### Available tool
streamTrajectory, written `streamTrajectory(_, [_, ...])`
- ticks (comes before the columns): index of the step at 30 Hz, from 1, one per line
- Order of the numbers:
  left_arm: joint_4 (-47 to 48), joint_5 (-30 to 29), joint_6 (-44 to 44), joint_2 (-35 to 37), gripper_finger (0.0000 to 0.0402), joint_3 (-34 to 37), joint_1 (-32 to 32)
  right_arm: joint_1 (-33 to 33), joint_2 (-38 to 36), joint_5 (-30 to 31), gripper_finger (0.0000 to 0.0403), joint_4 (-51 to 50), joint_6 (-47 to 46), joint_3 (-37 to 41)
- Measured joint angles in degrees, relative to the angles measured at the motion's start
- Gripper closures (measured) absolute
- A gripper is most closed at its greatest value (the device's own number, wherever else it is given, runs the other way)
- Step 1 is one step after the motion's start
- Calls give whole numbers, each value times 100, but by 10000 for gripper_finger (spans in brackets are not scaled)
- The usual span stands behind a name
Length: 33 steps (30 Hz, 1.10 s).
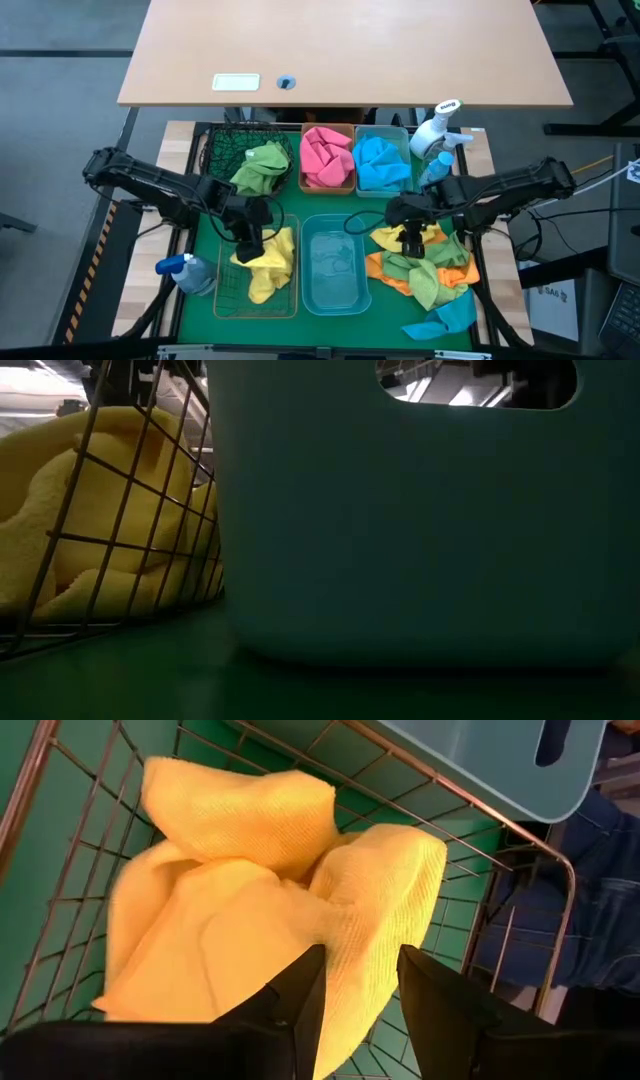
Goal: Sort microfiber towel by color & place in baskets
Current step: Put the yellow towel into the gold wire basket
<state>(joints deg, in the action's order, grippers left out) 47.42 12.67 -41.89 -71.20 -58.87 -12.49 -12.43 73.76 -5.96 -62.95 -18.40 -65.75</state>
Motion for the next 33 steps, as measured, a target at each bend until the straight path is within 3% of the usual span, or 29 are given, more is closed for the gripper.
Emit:
streamTrajectory(7, [-9, -167, 0, 0, 282, 0, 0, -120, 0, -526, 233, -134, -670, 137])
streamTrajectory(12, [-14, -210, 0, 0, 282, 0, 2, -726, 0, -563, 233, -141, -1565, 137])
streamTrajectory(19, [-44, -381, 1, -2, 282, 0, 4, -1949, 78, 650, 233, -159, -2856, 137])
streamTrajectory(24, [-31, -402, 2, -2, 282, 0, 4, -2545, 238, 1192, 233, -208, -3415, 137])
streamTrajectory(33, [-31, -461, 2, -2, 282, 0, 4, -2933, 834, 1286, 233, -810, -3901, 137])
